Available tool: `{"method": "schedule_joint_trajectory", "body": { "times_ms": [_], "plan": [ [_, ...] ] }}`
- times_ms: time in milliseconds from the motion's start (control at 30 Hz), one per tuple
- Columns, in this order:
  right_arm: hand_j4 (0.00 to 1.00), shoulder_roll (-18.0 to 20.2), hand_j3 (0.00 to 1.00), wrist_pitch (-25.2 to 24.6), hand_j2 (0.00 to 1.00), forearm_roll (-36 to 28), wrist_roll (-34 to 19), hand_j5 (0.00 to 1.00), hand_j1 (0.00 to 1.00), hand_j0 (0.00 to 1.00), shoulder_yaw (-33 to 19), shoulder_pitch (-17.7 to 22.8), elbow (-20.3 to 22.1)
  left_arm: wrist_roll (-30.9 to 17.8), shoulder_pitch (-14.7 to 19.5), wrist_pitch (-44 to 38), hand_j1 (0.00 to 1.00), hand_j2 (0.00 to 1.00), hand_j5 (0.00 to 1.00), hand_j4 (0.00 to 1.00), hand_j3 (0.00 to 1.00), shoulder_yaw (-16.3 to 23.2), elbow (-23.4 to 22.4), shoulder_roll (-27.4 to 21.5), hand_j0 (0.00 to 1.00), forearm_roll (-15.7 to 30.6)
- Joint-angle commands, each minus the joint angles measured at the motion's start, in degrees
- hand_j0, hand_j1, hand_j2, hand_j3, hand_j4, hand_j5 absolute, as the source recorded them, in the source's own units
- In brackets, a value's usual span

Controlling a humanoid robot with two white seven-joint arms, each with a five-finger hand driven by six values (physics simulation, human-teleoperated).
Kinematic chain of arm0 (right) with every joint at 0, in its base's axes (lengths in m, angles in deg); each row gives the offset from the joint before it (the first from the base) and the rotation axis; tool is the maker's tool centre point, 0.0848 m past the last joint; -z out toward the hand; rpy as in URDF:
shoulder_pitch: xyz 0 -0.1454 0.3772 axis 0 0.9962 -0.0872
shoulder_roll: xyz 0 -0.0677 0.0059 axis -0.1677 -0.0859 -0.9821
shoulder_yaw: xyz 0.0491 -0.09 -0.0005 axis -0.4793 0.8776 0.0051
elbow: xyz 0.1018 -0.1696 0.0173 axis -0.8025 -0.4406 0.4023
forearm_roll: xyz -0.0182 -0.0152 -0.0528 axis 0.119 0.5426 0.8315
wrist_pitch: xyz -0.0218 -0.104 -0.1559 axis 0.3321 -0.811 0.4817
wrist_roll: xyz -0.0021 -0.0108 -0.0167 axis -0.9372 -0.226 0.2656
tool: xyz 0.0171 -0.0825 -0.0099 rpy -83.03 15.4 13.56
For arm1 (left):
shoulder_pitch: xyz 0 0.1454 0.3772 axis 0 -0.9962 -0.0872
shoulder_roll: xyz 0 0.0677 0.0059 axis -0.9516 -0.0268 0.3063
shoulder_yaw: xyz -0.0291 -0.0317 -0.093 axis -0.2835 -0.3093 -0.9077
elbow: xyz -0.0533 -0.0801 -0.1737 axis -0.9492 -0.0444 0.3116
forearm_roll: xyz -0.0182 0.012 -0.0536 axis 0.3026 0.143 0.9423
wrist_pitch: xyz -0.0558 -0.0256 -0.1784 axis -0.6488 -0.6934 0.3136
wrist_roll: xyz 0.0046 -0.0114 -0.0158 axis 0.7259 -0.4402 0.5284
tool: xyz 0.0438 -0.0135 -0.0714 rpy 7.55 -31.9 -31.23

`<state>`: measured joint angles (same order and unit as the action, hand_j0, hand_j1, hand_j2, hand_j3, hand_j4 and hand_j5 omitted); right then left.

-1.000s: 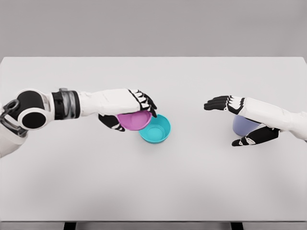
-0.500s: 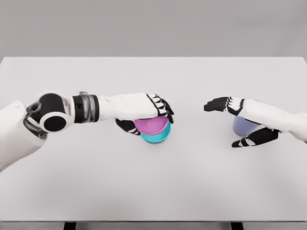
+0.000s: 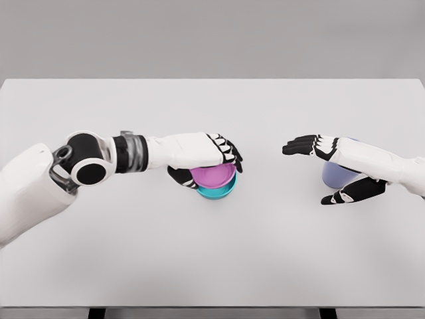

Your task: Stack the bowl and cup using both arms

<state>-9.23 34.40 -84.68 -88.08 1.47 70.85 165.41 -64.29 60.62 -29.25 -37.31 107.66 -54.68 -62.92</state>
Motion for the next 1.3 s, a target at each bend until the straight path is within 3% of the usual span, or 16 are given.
{"method": "schedule_joint_trajectory", "body": {
  "times_ms": [0,167,267,367,733,867,1067,1133,1200,1267],
  "plan": [
    [1.0,0.08,1.0,-0.16,1.0,-0.47,0.03,1.0,1.0,1.0,-0.01,0.0,0.0,0.06,0.0,-0.22,0.7,0.7,0.7,0.7,0.7,-0.04,-0.13,0.25,0.7,0.01],
    [1.0,0.08,1.0,-0.16,1.0,-0.47,0.03,1.0,1.0,1.0,-0.01,0.0,0.0,0.06,-0.18,-0.13,0.73,0.73,0.73,0.73,0.73,-0.04,-0.13,0.25,0.73,0.1],
    [1.0,0.08,1.0,-0.16,1.0,-0.47,0.03,1.0,1.0,1.0,-0.01,0.0,0.0,0.06,-0.26,0.04,0.89,0.89,0.89,0.89,0.89,-0.04,-0.04,0.17,0.89,0.1],
    [1.0,0.08,1.0,-0.16,1.0,-0.47,0.03,1.0,1.0,1.0,-0.01,0.0,0.0,0.06,-0.09,0.57,0.99,0.99,0.99,0.99,0.99,-0.04,0.05,0.17,0.99,0.19],
    [1.0,0.79,1.0,-0.16,1.0,0.14,0.03,1.0,1.0,1.0,-0.27,0.7,-0.08,0.06,0.17,0.92,1.0,1.0,1.0,1.0,1.0,-0.13,0.49,-0.18,1.0,0.27],
    [1.0,4.48,1.0,-0.16,1.0,0.14,0.03,1.0,1.0,1.0,-6.15,0.35,0.09,0.06,0.26,1.01,1.0,1.0,1.0,1.0,1.0,-0.39,0.66,-1.77,1.0,0.8],
    [1.0,12.47,1.0,-0.16,1.0,2.59,0.03,1.0,1.0,1.0,-8.09,-0.26,0.09,0.06,1.67,2.24,1.0,1.0,1.0,1.0,1.0,-1.79,1.45,-5.28,1.0,2.56],
    [1.0,16.16,1.0,-0.16,1.0,6.47,0.03,1.0,1.0,1.0,-8.18,-2.19,0.09,0.06,2.55,5.48,1.0,1.0,1.0,1.0,1.0,-4.25,2.25,-8.01,1.0,7.04],
    [1.0,21.09,1.0,-0.16,1.0,6.56,0.03,1.0,1.0,1.0,-7.39,-2.81,0.09,0.06,2.64,12.95,1.0,1.0,1.0,1.0,1.0,-7.77,2.25,-9.94,1.0,9.94],
    [1.0,23.9,1.0,-3.43,1.0,6.73,0.03,1.0,1.0,1.0,-6.95,-4.83,0.09,0.06,2.46,23.35,1.0,1.0,1.0,1.0,1.0,-12.52,2.25,-14.42,1.0,16.79]
  ]
}}
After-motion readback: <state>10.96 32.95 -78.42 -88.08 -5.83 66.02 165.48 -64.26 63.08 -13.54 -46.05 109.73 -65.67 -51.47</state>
